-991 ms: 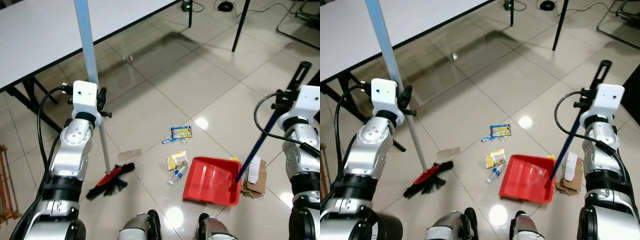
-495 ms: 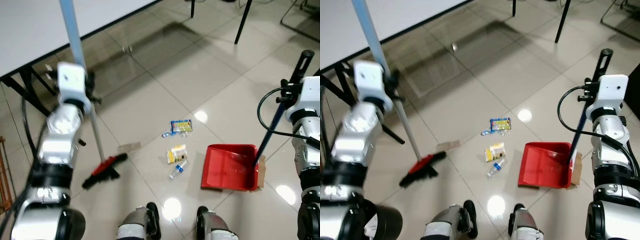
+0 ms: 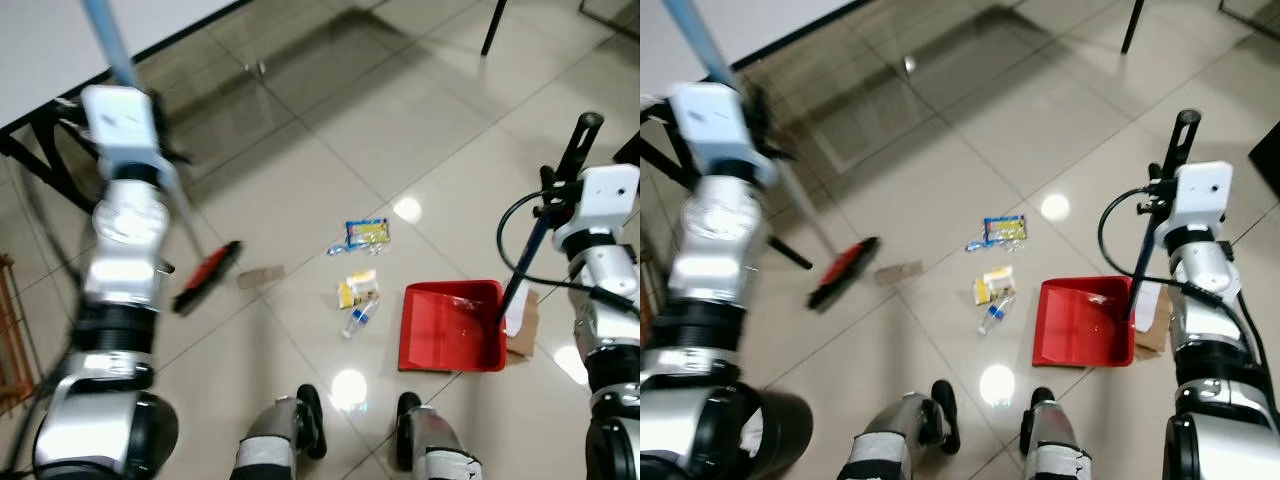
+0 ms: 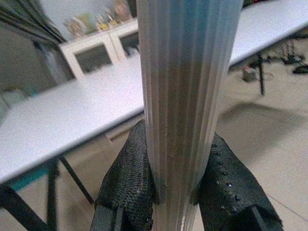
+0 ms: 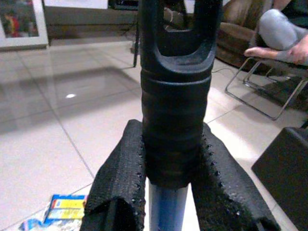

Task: Sweep floor

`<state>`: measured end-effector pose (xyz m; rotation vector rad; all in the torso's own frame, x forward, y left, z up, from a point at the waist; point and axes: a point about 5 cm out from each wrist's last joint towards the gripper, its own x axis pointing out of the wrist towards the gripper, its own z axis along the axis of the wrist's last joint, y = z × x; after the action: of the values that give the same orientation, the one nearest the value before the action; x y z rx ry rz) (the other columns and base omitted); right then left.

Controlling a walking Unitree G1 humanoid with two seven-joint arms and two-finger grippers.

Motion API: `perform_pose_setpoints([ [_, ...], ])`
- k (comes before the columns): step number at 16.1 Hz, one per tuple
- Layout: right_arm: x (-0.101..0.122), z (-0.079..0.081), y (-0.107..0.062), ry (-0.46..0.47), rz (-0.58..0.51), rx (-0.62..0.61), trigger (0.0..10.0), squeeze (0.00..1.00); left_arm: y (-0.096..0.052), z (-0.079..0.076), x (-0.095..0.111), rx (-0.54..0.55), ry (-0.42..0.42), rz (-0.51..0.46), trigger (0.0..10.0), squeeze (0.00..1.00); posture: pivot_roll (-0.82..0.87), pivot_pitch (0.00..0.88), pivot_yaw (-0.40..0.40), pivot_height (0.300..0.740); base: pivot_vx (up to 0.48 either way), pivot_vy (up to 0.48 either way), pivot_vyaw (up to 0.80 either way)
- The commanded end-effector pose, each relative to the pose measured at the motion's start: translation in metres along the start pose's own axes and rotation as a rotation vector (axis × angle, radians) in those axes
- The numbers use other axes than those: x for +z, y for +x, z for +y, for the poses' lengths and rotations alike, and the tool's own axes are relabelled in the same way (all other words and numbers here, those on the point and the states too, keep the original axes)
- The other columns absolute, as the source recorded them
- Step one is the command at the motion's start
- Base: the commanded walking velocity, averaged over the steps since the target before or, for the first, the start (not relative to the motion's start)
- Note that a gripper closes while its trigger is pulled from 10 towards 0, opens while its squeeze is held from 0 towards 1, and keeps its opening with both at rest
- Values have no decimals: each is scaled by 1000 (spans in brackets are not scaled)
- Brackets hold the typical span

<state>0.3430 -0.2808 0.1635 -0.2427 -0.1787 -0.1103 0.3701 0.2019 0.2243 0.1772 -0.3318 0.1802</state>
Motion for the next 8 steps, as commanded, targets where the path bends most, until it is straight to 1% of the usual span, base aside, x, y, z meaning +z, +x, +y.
perform_pose_setpoints([
  [1,2,3,-3,-22,-38,7,10000,0,-7,-11,-10,-27,29,18,10000,0,-3,364,165,740,0,0,0],
  [2,-1,8,-6,-23,-38,11,10000,0,-15,-36,-19,-94,-8,64,10000,0,0,374,171,740,0,0,0],
  [3,-3,12,-9,-23,-42,13,10000,0,-25,-62,-23,-164,-67,94,10000,0,9,391,184,740,0,0,0],
  [4,-4,14,-10,-17,-45,11,10000,0,-31,-76,-24,-209,-89,105,10000,0,10,394,187,740,0,0,0],
  [5,-6,19,-12,-3,-48,8,10000,0,-44,-103,-22,-282,-141,119,10000,0,14,400,195,740,0,0,0],
  [6,-12,33,-18,17,-45,18,10000,0,-64,-141,-12,-373,-243,131,10000,0,17,411,211,740,0,0,0],
  [7,-15,43,-22,31,-46,23,10000,0,-75,-159,-2,-421,-297,128,10000,0,25,417,222,740,0,0,0],
  [8,-17,51,-25,47,-45,23,10000,0,-81,-171,8,-454,-329,117,10000,0,32,423,232,740,0,0,0],
])
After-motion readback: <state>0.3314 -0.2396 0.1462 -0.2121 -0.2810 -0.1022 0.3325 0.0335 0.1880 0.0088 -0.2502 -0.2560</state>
